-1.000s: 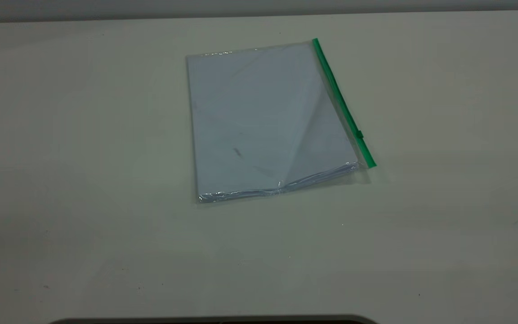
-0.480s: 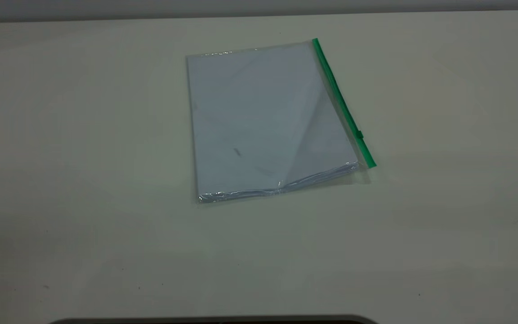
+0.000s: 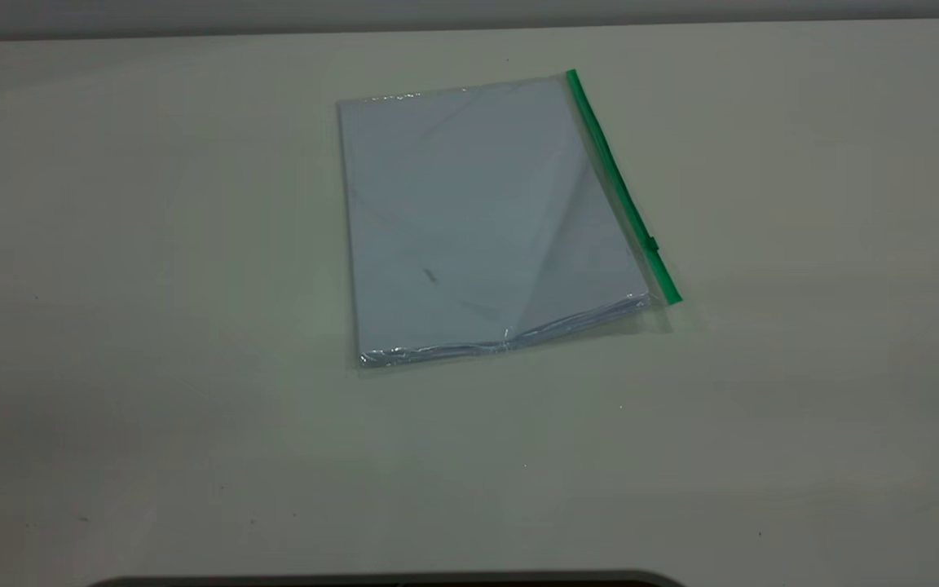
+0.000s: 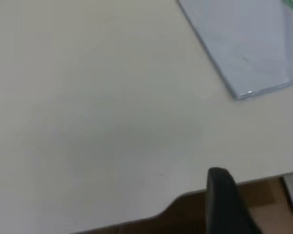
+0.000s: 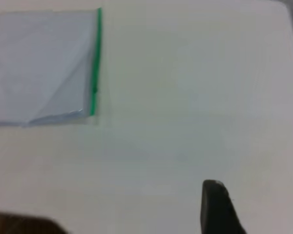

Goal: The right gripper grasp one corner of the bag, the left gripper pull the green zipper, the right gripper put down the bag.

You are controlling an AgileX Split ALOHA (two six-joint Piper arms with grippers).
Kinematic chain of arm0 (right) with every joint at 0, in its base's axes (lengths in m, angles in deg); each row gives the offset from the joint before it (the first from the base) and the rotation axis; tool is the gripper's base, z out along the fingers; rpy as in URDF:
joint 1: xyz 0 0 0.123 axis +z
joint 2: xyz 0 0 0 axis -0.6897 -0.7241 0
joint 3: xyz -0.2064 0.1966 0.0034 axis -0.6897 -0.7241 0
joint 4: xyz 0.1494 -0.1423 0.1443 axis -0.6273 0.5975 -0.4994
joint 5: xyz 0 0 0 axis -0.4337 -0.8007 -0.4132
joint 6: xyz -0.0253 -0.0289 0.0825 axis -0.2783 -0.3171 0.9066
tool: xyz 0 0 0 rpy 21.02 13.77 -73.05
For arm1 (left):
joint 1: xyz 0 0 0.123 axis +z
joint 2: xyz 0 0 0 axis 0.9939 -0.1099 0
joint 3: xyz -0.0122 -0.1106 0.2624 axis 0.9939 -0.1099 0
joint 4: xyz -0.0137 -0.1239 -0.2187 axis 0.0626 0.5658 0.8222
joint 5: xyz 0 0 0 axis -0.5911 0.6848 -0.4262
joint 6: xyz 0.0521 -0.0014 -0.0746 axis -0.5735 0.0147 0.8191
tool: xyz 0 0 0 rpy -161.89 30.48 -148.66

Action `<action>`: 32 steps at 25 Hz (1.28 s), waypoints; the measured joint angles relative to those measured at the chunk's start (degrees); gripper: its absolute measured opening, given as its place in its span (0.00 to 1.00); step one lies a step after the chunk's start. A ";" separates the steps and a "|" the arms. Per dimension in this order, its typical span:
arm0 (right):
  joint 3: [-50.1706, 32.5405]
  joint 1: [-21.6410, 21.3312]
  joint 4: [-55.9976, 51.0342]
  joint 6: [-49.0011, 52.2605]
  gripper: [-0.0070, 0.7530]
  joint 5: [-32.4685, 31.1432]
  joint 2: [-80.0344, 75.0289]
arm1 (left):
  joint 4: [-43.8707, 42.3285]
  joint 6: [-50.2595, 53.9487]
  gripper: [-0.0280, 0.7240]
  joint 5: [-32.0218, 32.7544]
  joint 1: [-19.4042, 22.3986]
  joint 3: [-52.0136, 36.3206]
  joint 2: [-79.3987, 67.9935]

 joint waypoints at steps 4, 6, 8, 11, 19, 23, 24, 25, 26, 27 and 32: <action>0.00 0.00 -4.24 -4.70 0.56 0.38 -11.04 | 1.76 2.47 0.59 -6.49 0.00 0.96 -10.47; 0.00 0.00 -6.89 -6.80 0.56 1.07 -17.08 | 3.68 -0.27 0.59 -11.54 0.00 1.64 -16.72; 0.00 0.00 -9.40 -8.23 0.56 2.37 -23.01 | 6.04 -4.76 0.59 -15.75 0.00 2.78 -22.81; 0.00 0.00 -15.63 -11.32 0.58 6.71 -29.69 | 9.47 -10.52 0.60 -21.02 0.00 4.89 -32.20; 0.06 0.00 -33.58 -27.80 0.66 22.69 -51.39 | 18.70 -24.30 0.72 -27.26 0.00 10.63 -52.15; 0.11 0.00 -48.13 -38.57 0.67 28.77 -65.98 | 25.01 -31.11 0.73 -29.66 0.00 13.29 -58.89; 0.17 0.00 -52.85 -42.07 0.66 29.67 -69.08 | 26.12 -32.19 0.73 -30.50 0.00 13.75 -60.14; 0.23 0.00 -57.74 -45.88 0.66 30.16 -72.77 | 27.31 -33.29 0.73 -31.26 0.00 14.27 -61.21; 0.36 0.00 -61.93 -49.29 0.66 30.40 -76.40 | 28.35 -34.09 0.73 -31.86 0.00 14.72 -61.94; 0.59 0.00 -67.17 -53.58 0.66 30.46 -79.98 | 29.25 -34.89 0.73 -32.46 0.00 15.04 -62.69; 1.14 0.00 -91.09 -74.20 0.65 27.57 -96.09 | 31.69 -38.07 0.73 -34.33 0.00 15.25 -64.65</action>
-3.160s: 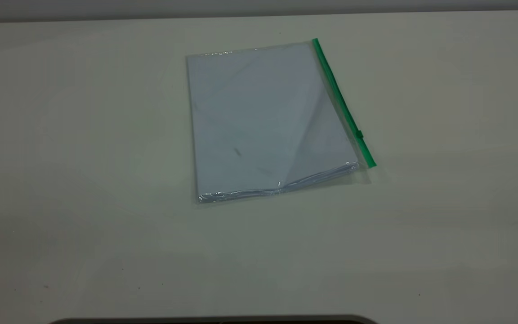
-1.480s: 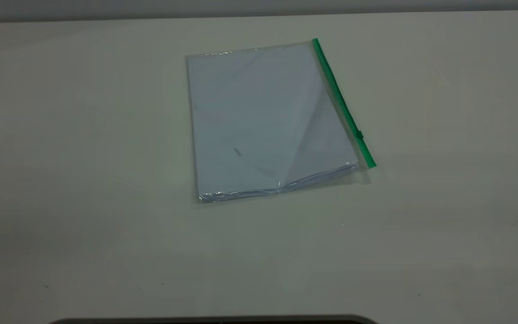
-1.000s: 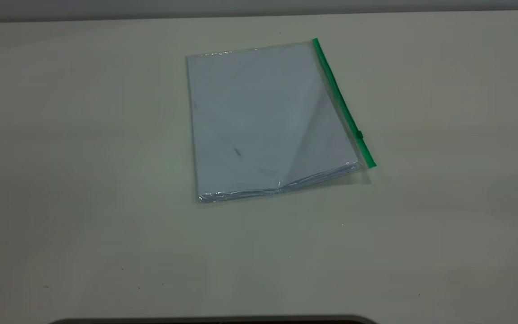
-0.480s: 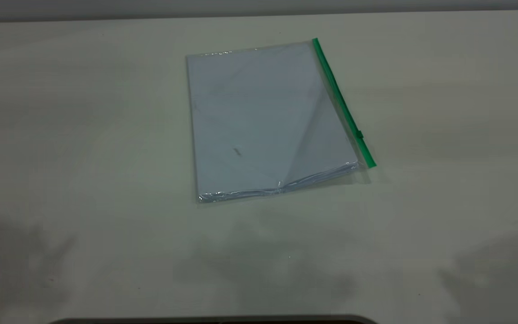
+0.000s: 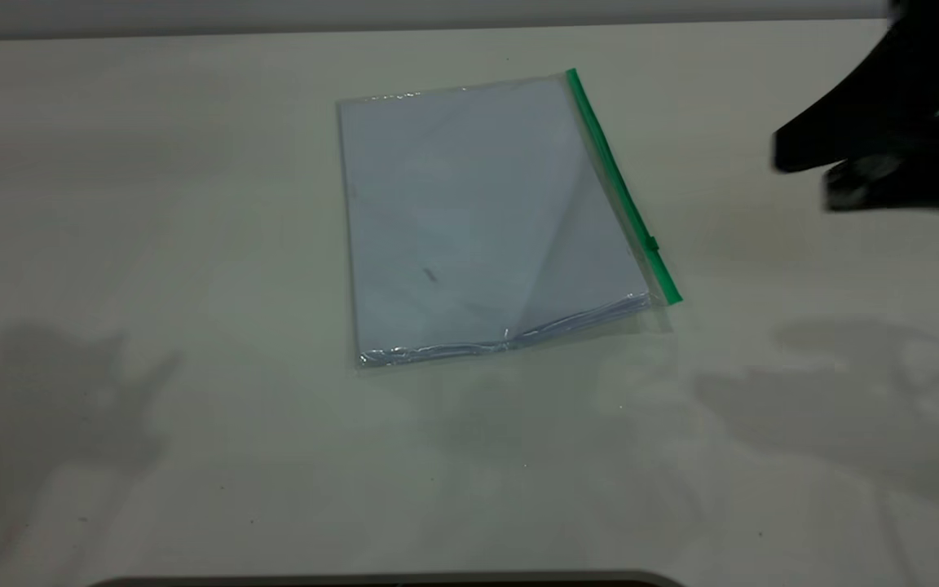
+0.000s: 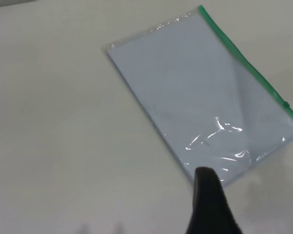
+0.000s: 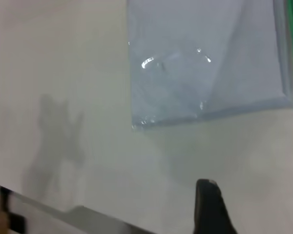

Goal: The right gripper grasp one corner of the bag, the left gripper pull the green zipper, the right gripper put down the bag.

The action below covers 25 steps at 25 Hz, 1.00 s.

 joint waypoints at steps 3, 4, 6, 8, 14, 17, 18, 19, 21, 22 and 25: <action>1.97 0.00 -4.28 -4.87 0.64 -3.55 -8.44 | 0.12 -0.33 0.73 0.00 0.00 0.00 -0.42; 2.65 0.00 -4.69 -5.43 0.64 -4.15 -11.28 | 0.18 -0.40 0.73 -0.06 0.00 0.00 -0.48; 4.62 0.00 -5.04 -5.80 0.64 -5.48 -16.29 | 0.17 -0.41 0.73 -0.34 0.00 0.00 -0.53; 6.66 0.00 -5.49 -6.51 0.64 -6.82 -21.25 | 0.24 -0.46 0.73 -0.59 0.00 0.04 -0.53; 10.91 0.00 -6.08 -6.16 0.64 -12.13 -32.82 | 0.39 -0.52 0.73 -1.11 0.00 0.11 -0.53; 11.00 0.00 -6.28 -5.52 0.62 -12.78 -35.46 | 0.44 -0.52 0.73 -1.37 0.00 0.11 -0.53; 11.00 0.00 -6.28 -5.36 0.61 -13.11 -35.73 | 0.50 -0.52 0.73 -1.40 0.00 0.11 -0.53; 11.00 0.00 -6.35 -5.19 0.60 -14.09 -35.81 | 0.50 -0.52 0.73 -1.44 0.00 0.11 -0.53; 11.00 0.21 -6.40 -4.55 0.58 -17.28 -35.81 | 0.56 -0.54 0.73 -1.47 0.00 0.11 -0.53; 11.00 0.48 -6.40 -3.58 0.58 -19.36 -35.81 | 0.60 -0.54 0.73 -1.47 0.00 0.11 -0.53; 10.35 1.91 -6.58 0.91 0.57 -25.48 -35.68 | 0.60 -0.54 0.73 -1.47 0.00 0.11 -0.53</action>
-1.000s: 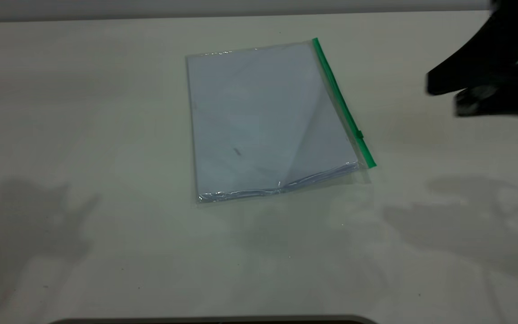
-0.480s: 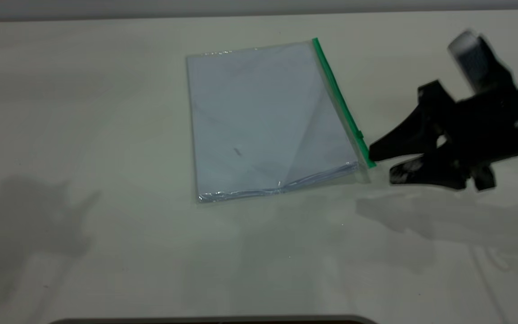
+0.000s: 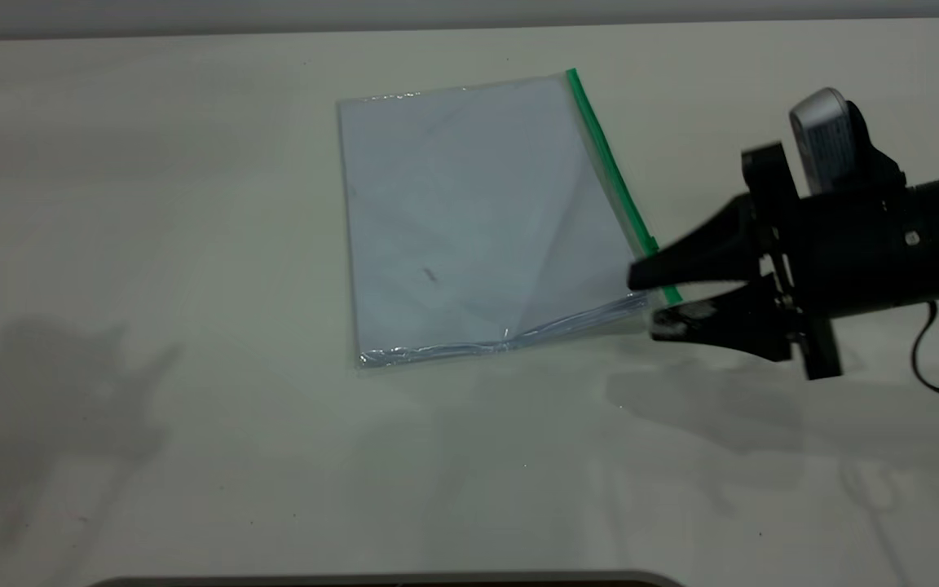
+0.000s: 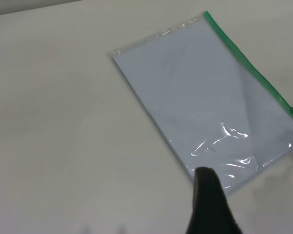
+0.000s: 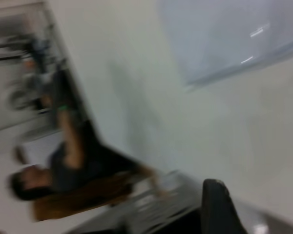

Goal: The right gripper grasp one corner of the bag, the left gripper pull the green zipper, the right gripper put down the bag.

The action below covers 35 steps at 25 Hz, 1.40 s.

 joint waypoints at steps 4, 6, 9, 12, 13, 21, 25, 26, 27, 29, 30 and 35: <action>-2.04 4.81 0.00 5.34 0.56 -0.21 1.66 | 0.00 -0.16 0.73 0.00 0.00 0.00 0.00; -2.45 9.01 0.00 7.21 0.55 9.18 2.19 | 0.00 -0.16 0.73 0.00 0.00 0.00 0.00; -1.05 16.10 0.39 8.79 0.54 28.06 2.07 | 0.02 -0.16 0.73 0.00 0.00 0.00 0.00; 3.25 19.48 0.48 6.98 0.54 35.75 2.08 | 0.02 -0.31 0.73 0.10 0.00 0.00 0.00; 5.23 19.77 0.48 5.98 0.54 36.93 2.08 | 0.02 -0.31 0.73 0.20 0.00 0.00 0.00; 13.30 16.20 0.48 4.62 0.54 41.38 2.15 | 0.02 -0.31 0.73 1.49 0.00 0.00 0.00; 13.03 11.55 0.53 4.34 0.54 40.13 3.02 | 0.02 -0.31 0.73 1.49 0.00 0.00 0.00; 13.04 10.29 0.53 3.84 0.54 39.17 3.15 | 0.02 -0.31 0.73 1.49 0.00 0.00 0.00; 13.02 9.34 0.53 3.08 0.54 38.32 3.15 | 0.02 -0.31 0.73 1.49 0.00 0.00 0.00; 12.98 7.66 0.53 2.00 0.54 36.97 2.88 | 0.02 -0.31 0.73 1.50 0.00 0.00 0.00; 12.98 7.18 0.53 1.23 0.54 35.99 2.56 | 0.02 -0.31 0.73 1.50 0.00 0.00 0.00; 12.61 5.31 1.54 -1.92 0.55 32.00 1.64 | 0.02 -0.31 0.73 1.62 0.00 0.00 0.00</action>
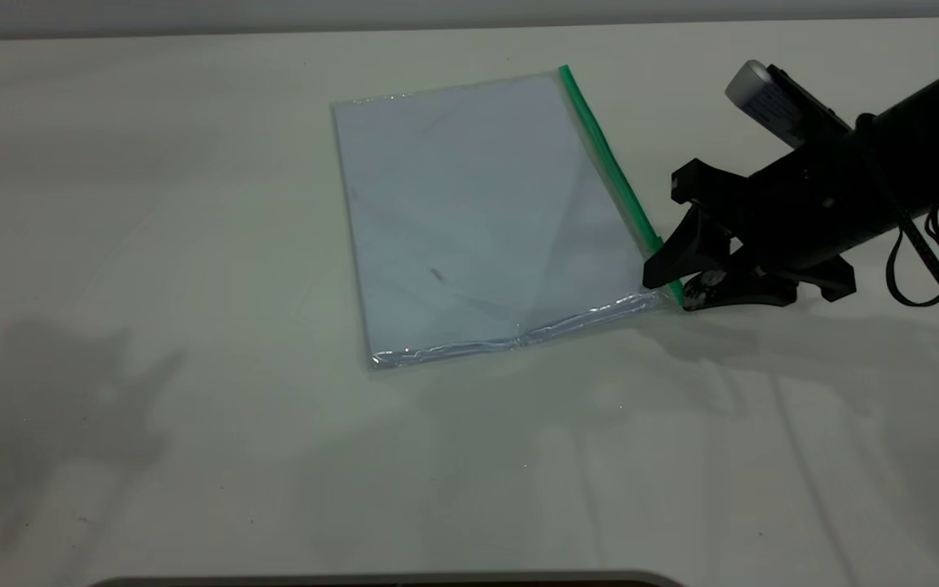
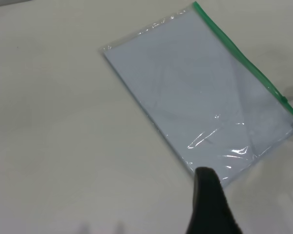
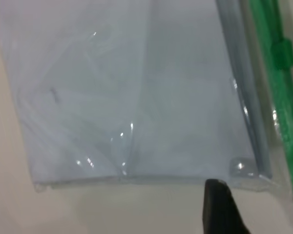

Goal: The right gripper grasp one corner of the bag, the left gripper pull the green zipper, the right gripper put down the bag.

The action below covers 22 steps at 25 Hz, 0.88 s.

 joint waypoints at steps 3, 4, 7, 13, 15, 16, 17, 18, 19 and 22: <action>0.00 -1.33 0.60 -1.62 0.60 0.38 0.00 | 0.00 0.05 0.73 0.34 0.00 0.00 0.00; 0.00 -2.07 1.07 -1.77 0.61 0.38 0.00 | 0.06 0.05 0.73 0.47 0.00 0.00 0.00; 0.00 -3.54 1.57 -2.03 0.63 0.21 0.00 | 0.75 0.05 0.73 0.63 0.00 0.00 0.00; 0.24 -2.47 -0.09 -4.26 0.64 -3.76 -3.44 | 0.93 0.05 0.73 0.72 0.00 0.00 0.00; 1.27 -2.39 -0.43 -4.61 0.64 -4.34 -4.93 | 0.93 0.05 0.73 0.86 0.00 0.00 0.00; 1.86 -2.39 -0.48 -4.62 0.64 -4.40 -5.35 | 0.93 0.35 0.73 0.92 0.00 0.00 0.00; 2.45 -2.39 -0.54 -4.68 0.64 -4.67 -5.49 | 0.93 0.35 0.73 1.04 0.00 0.00 0.00; 3.09 -2.39 -0.54 -4.79 0.64 -5.11 -5.56 | 0.93 0.35 0.73 1.14 0.00 0.00 0.00; 3.64 -2.39 -0.60 -4.80 0.64 -5.41 -5.56 | 0.93 0.35 0.73 1.19 0.00 0.00 0.00; 5.39 -2.39 -0.72 -4.85 0.64 -5.71 -5.56 | 0.95 0.35 0.73 1.42 0.00 0.00 0.00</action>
